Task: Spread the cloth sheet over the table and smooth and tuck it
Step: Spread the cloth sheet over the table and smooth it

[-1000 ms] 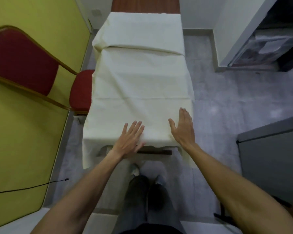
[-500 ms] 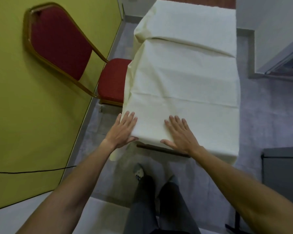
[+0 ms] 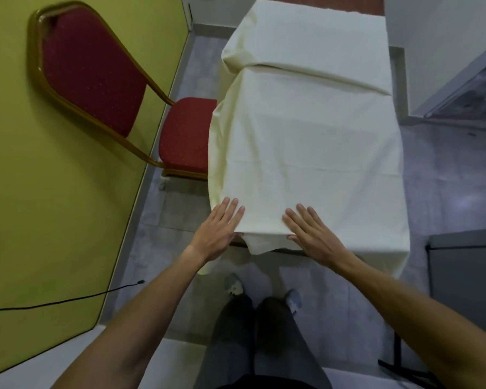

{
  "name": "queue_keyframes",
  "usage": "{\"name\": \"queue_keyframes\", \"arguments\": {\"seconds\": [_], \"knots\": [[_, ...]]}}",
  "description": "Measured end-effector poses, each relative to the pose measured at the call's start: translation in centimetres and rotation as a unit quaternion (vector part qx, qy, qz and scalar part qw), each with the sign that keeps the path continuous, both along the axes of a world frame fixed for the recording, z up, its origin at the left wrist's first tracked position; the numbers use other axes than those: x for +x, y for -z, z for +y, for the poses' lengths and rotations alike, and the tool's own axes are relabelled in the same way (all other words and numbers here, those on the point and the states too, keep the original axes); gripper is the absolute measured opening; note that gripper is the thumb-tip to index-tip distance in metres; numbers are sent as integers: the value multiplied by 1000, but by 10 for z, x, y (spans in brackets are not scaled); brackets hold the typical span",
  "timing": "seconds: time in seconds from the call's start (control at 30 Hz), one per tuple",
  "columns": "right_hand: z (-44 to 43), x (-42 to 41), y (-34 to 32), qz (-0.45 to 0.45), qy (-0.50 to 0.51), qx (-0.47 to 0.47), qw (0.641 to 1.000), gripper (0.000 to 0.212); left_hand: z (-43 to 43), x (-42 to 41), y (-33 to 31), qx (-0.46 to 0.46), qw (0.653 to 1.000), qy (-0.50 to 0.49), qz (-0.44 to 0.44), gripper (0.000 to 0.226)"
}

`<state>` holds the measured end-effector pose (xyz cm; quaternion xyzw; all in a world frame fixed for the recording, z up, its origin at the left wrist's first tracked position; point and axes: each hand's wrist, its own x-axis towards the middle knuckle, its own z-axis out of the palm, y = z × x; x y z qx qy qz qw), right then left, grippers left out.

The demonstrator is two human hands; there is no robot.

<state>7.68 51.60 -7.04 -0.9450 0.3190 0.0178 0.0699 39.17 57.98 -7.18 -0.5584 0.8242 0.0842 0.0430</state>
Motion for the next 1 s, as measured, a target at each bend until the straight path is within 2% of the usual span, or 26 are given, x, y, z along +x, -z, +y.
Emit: {"name": "queue_keyframes", "arguments": {"seconds": [0.4, 0.57, 0.63, 0.7, 0.77, 0.83, 0.9, 1.0], "knots": [[17, -1, -16, 1, 24, 37, 999, 53, 16, 0, -11, 0, 1000, 3, 0, 65], [27, -7, -10, 30, 22, 45, 998, 55, 29, 2, -8, 3, 1000, 3, -16, 64], [31, -4, -12, 46, 33, 45, 997, 62, 33, 5, -7, 3, 1000, -7, -13, 73], [35, 9, -15, 41, 45, 43, 997, 73, 38, 9, -6, 18, 998, -68, -1, 91], [40, 32, -16, 12, 41, 43, 998, 79, 48, 13, -3, 43, 984, -171, 33, 100], [42, 61, -16, -26, 14, 39, 999, 78, 56, 16, 3, 91, 964, -247, 47, 100], [40, 89, -15, -41, -20, 41, 998, 78, 62, 16, 10, 131, 949, -280, 65, 97], [34, 121, -13, -27, -33, 47, 998, 82, 61, 11, 20, 134, 937, -307, 102, 91]]}}
